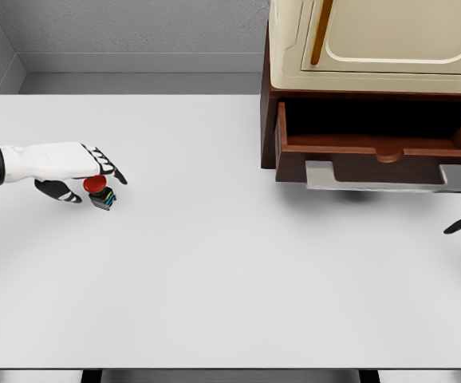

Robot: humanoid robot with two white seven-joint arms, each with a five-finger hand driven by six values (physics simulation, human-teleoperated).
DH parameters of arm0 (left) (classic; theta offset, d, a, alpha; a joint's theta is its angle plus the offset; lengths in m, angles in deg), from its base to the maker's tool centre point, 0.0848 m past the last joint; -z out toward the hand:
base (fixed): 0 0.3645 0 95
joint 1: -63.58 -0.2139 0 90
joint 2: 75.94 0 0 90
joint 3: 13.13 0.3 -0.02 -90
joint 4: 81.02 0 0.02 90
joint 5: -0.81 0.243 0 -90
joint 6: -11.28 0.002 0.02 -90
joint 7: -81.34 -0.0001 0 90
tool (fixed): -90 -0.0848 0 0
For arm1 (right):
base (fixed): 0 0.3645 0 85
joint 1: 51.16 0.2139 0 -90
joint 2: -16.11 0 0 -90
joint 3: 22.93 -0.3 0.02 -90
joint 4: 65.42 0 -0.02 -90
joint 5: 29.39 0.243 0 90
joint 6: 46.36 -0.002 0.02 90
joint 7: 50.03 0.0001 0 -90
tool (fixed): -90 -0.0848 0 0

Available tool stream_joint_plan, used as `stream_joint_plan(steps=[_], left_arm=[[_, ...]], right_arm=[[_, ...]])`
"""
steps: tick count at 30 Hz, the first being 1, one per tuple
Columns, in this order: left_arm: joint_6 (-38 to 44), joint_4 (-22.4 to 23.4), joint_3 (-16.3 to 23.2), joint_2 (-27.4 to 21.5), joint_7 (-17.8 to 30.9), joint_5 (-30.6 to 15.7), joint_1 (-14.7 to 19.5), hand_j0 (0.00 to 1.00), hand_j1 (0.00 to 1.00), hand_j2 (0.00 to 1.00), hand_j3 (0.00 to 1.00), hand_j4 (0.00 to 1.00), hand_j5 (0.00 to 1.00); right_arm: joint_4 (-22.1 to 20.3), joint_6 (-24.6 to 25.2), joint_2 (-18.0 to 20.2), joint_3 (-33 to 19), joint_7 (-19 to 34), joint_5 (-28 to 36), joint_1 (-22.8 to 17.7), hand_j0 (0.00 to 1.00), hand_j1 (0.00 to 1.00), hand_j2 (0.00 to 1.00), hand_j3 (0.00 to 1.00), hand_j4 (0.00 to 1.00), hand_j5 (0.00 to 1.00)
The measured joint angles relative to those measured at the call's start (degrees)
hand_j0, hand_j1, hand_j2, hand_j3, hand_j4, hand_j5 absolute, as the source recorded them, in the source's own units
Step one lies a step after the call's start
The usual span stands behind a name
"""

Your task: Put the switch into the drawer with left arm, and close the drawer with right arm

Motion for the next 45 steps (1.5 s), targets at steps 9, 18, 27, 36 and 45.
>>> stream_joint_plan(steps=[9,18,27,36,45], left_arm=[[0.0,-0.33,0.79,0.26,0.0,0.05,-0.09,0.7,0.7,0.7,0.7,0.7,0.7],[0.0,-0.5,0.81,0.16,0.0,0.24,0.0,0.7,0.7,0.7,0.7,0.7,0.7],[0.0,-0.45,0.79,-0.1,0.0,0.26,0.0,0.59,0.59,0.59,0.59,0.59,0.59],[0.08,-0.72,1.14,-0.16,-0.09,0.1,0.0,0.32,0.32,0.32,0.32,0.32,0.32],[-0.02,-1.84,1.25,-0.41,0.0,0.21,1.14,0.31,0.31,0.31,0.31,0.31,0.31]], right_arm=[[0.04,-0.01,0.18,0.23,0.0,1.54,-0.35,0.5,0.5,0.5,0.5,0.5,0.5],[0.09,-0.01,2.59,0.36,0.0,4.08,-0.62,0.52,0.52,0.52,0.52,0.52,0.52],[0.09,0.0,3.45,2.01,0.0,4.9,0.26,0.53,0.53,0.53,0.53,0.53,0.53],[0.09,-0.01,3.53,5.2,0.0,4.9,1.85,0.53,0.53,0.53,0.53,0.53,0.53],[0.09,0.0,3.73,5.53,0.0,4.9,2.37,0.56,0.56,0.56,0.56,0.56,0.56]])
